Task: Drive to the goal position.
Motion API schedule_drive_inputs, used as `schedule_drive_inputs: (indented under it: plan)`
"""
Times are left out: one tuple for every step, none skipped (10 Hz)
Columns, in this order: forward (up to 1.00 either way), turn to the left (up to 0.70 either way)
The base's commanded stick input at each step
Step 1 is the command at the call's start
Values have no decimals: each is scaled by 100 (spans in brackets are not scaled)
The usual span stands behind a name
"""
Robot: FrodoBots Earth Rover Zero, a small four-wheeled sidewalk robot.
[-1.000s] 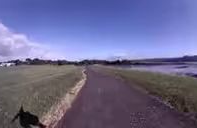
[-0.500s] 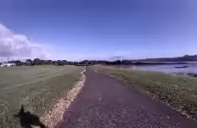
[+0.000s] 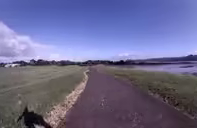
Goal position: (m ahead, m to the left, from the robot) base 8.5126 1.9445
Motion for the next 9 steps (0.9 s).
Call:
schedule_drive_inputs:
  plan:
    - [70, 0]
    - [70, 0]
    - [70, 0]
    - [70, 1]
    - [70, 1]
    - [70, 1]
    - [70, 1]
    - [70, 1]
    - [70, 0]
